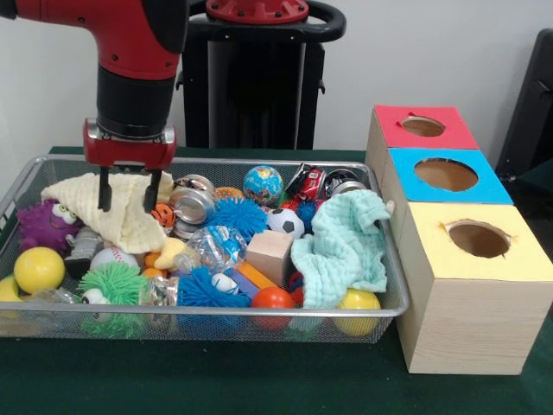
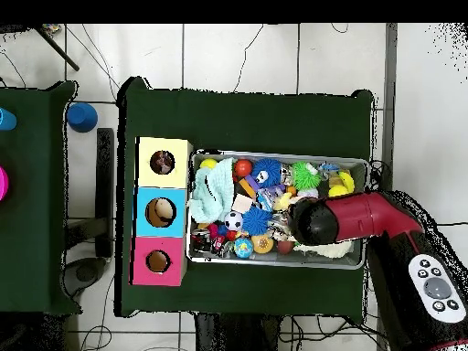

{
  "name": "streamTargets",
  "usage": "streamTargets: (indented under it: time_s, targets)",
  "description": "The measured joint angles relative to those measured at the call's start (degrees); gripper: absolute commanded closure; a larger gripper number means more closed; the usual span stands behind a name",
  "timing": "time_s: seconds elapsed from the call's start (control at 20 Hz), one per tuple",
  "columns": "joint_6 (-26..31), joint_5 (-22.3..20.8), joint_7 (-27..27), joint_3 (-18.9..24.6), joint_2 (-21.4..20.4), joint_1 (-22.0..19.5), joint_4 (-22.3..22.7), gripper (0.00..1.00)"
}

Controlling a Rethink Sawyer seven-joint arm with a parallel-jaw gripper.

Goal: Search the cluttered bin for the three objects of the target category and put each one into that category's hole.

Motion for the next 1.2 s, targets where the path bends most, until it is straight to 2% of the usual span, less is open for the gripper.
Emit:
streamTargets:
  time_s: [0.5, 1.2]
  targets:
    - [0.0, -1.7, 0.0, -0.8, -0.5, -0.9, 0.3, 0.0]
    - [-2.5, -1.7, 0.0, -0.5, 1.4, -4.1, 4.1, 0.0]
